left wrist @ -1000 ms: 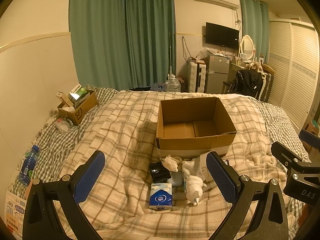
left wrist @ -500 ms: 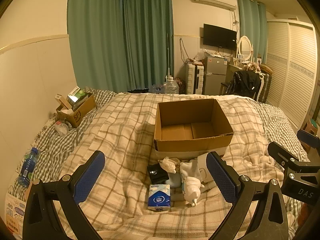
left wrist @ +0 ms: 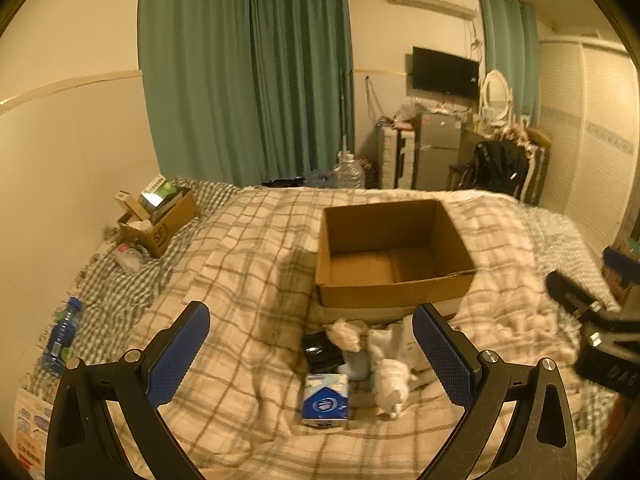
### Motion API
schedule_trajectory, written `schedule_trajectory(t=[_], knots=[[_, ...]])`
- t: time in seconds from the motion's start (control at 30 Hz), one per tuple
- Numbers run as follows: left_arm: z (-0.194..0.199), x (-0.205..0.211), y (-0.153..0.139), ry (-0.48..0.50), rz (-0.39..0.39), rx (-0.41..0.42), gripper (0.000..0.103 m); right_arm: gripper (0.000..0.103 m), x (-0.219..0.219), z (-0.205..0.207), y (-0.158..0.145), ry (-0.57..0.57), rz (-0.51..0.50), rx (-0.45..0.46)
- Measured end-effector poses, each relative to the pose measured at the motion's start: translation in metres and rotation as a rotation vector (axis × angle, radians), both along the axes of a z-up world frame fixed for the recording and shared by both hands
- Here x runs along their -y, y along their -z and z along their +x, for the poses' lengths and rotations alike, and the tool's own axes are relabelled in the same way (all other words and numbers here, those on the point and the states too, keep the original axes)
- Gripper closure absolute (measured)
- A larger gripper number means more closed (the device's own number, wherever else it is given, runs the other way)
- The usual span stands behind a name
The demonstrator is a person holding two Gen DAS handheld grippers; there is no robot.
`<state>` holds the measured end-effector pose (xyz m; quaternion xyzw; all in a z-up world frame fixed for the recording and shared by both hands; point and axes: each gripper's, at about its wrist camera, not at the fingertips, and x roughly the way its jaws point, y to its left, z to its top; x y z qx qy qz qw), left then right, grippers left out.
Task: Organize objects
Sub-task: 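Grasp the blue Vinda tissue pack with the left gripper, then grasp the white plush toy with the right gripper while the left lifts the tissue pack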
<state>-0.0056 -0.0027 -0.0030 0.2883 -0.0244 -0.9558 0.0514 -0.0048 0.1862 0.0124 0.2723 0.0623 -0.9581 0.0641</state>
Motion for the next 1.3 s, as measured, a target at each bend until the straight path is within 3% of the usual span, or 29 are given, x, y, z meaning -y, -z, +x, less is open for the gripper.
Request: schedule_trajectory(t=[0.23,0.37,0.5,0.67,0.77,0.87,0.97,1.13,1.3], knots=[[-0.023,0.001,0.043,0.007,-0.017,0.126,0.000,0.000,0.000,-0.019,0.027,-0.001,-0.002,0.071],[-0.042,0.002,0.091,0.010,-0.037,0.267,0.000,0.000,0.004,-0.028,0.054,-0.021,0.007,0.141],[-0.053,0.015,0.124,0.006,0.064,0.374,0.000,0.000,0.008,-0.038,0.080,-0.040,0.009,0.207],[-0.065,0.015,0.151,0.015,0.105,0.461,0.000,0.000,0.014,-0.049,0.100,-0.058,0.008,0.272],[-0.073,0.011,0.172,0.041,0.113,0.545,0.008,0.000,0.019,-0.053,0.107,-0.068,0.015,0.297],[-0.077,0.008,0.189,0.069,0.133,0.614,0.033,0.000,0.027,-0.056,0.111,-0.082,0.041,0.313],[-0.070,0.014,0.179,0.066,0.172,0.578,0.049,0.001,0.039,-0.055,0.111,-0.104,0.083,0.314],[-0.046,0.039,0.147,-0.002,0.221,0.477,0.050,0.001,0.063,-0.057,0.104,-0.157,0.079,0.324],[-0.030,0.059,0.121,-0.064,0.159,0.402,0.050,0.003,0.101,-0.061,0.117,-0.206,0.099,0.394]])
